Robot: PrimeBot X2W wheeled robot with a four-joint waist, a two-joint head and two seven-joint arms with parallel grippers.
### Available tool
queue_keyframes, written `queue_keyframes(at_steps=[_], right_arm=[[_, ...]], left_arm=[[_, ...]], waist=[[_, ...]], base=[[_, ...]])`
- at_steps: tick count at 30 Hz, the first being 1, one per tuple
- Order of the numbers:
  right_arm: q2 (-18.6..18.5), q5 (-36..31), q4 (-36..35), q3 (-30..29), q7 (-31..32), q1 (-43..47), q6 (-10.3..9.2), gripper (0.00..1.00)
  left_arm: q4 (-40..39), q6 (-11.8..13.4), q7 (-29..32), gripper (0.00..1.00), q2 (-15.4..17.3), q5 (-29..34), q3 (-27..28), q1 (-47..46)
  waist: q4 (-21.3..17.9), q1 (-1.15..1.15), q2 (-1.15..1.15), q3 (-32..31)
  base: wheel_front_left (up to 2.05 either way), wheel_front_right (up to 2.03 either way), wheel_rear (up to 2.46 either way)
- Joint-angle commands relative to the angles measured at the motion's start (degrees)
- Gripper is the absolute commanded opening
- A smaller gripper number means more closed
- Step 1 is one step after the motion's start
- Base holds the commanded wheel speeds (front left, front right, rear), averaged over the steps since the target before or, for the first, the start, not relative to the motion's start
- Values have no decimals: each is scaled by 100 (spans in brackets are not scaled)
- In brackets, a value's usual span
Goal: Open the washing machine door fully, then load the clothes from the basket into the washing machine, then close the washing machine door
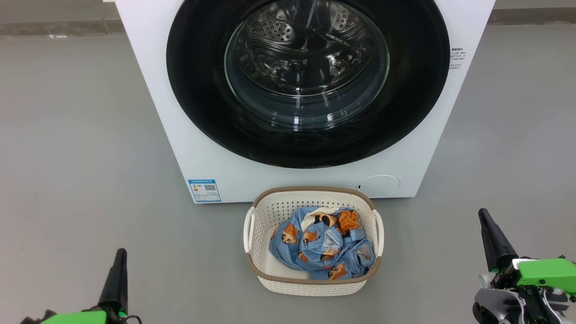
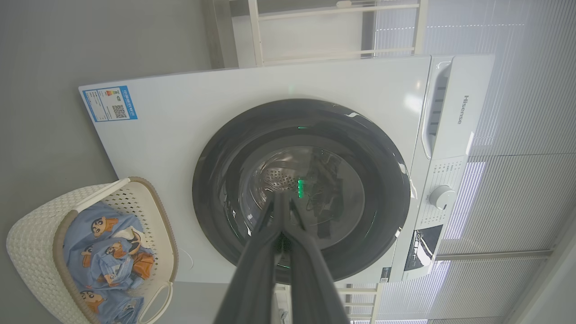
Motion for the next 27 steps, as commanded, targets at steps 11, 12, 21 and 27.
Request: queue_keyframes(at_steps=[11,12,21,27], right_arm=[[-56,-35,-138,119,59,-127,19,0],[-56,-36,-138,119,60,-127,19,0],[-54,-38,-138,116,62,-127,19,0],[-52,-40,-138,114,64,-127,19,0]], left_arm=[[-112,-39,41,0,49,61,185,-209],[-112,-39,41,0,49,61,185,-209],[-112,-39,41,0,49,61,185,-209],[-112,-39,41,0,49,61,185,-209]], waist=[[0,0,0,0],[0,0,0,0],[0,0,0,0],[0,0,0,0]], base=[[0,0,0],[0,0,0],[0,0,0],[0,0,0]])
